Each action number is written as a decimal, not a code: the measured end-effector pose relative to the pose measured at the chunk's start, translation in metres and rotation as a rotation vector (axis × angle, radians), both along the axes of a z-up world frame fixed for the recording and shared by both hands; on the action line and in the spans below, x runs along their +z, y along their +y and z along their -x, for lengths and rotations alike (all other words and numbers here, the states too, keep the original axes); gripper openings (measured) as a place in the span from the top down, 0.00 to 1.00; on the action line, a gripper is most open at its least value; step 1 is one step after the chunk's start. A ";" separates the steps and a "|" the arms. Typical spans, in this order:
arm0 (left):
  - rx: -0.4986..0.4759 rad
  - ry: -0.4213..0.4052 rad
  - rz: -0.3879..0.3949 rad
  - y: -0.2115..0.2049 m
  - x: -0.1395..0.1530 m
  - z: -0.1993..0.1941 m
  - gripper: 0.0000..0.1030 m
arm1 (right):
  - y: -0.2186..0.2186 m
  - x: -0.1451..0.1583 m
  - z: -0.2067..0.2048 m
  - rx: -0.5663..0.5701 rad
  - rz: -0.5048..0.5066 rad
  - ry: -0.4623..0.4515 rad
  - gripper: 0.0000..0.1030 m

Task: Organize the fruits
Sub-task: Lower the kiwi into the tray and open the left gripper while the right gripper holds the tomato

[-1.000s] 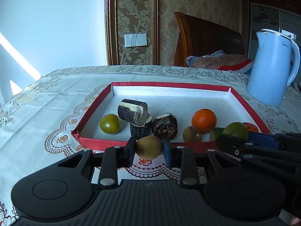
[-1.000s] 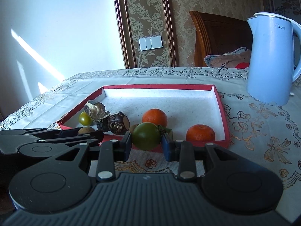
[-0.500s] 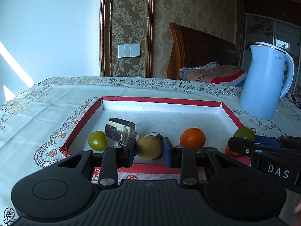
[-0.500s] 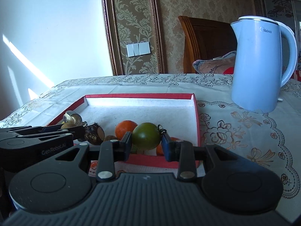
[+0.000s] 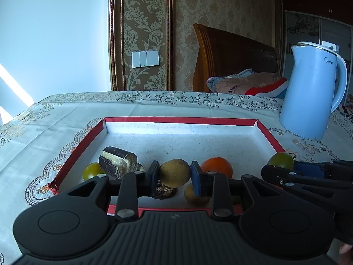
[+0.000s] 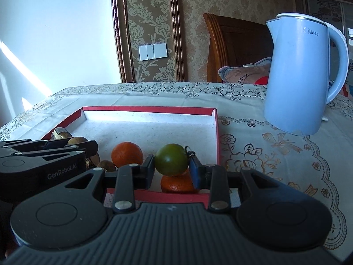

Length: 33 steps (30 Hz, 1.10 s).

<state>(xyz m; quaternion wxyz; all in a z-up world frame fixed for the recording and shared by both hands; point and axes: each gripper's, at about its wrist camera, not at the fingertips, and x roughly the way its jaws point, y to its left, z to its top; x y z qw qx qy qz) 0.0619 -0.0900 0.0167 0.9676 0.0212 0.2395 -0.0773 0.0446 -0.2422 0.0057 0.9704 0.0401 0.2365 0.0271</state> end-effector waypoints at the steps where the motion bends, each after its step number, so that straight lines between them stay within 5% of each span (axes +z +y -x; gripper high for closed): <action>1: 0.001 0.002 -0.003 -0.001 -0.001 -0.001 0.71 | 0.000 -0.001 -0.001 0.002 -0.004 0.001 0.69; 33: 0.052 -0.042 -0.033 -0.003 -0.009 -0.009 0.71 | 0.003 -0.008 -0.006 -0.017 0.007 -0.030 0.69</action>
